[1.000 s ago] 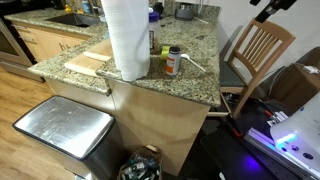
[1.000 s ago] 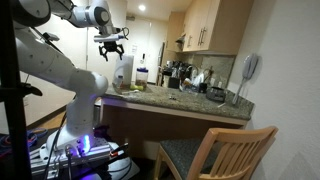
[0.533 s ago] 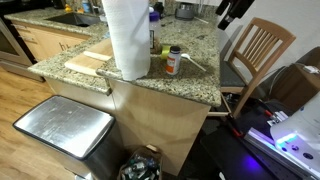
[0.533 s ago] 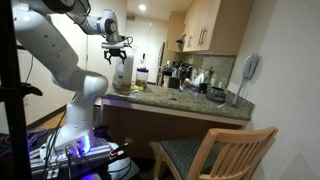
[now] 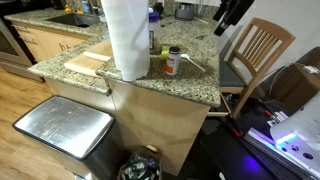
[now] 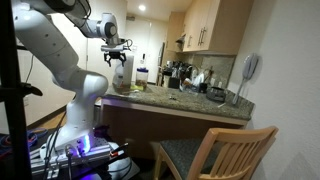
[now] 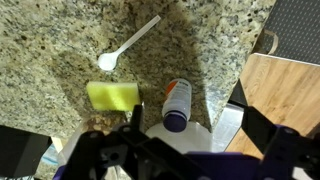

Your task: Pick the bottle and move it to the right on the counter

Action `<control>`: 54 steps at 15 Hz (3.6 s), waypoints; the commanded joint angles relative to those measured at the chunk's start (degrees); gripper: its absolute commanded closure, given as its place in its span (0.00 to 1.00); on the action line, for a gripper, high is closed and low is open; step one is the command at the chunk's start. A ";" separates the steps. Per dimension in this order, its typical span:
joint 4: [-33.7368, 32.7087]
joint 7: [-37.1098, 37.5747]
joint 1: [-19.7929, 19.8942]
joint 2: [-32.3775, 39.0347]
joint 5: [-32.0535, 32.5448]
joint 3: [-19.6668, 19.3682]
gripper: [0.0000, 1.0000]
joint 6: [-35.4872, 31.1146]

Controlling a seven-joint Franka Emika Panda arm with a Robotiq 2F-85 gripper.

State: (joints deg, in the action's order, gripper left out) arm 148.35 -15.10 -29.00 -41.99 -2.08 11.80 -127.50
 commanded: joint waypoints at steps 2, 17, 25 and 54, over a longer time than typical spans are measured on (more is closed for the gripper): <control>-0.13 2.90 1.22 12.97 -2.03 2.10 0.00 -13.04; 3.34 9.82 3.06 20.97 0.66 5.08 0.00 -30.98; -2.76 12.60 4.65 25.24 2.19 6.59 0.00 -27.87; -3.56 19.89 9.95 27.13 8.61 8.31 0.32 -29.03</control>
State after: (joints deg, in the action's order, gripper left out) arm 144.65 5.31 -19.09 -14.76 7.17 19.79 -157.30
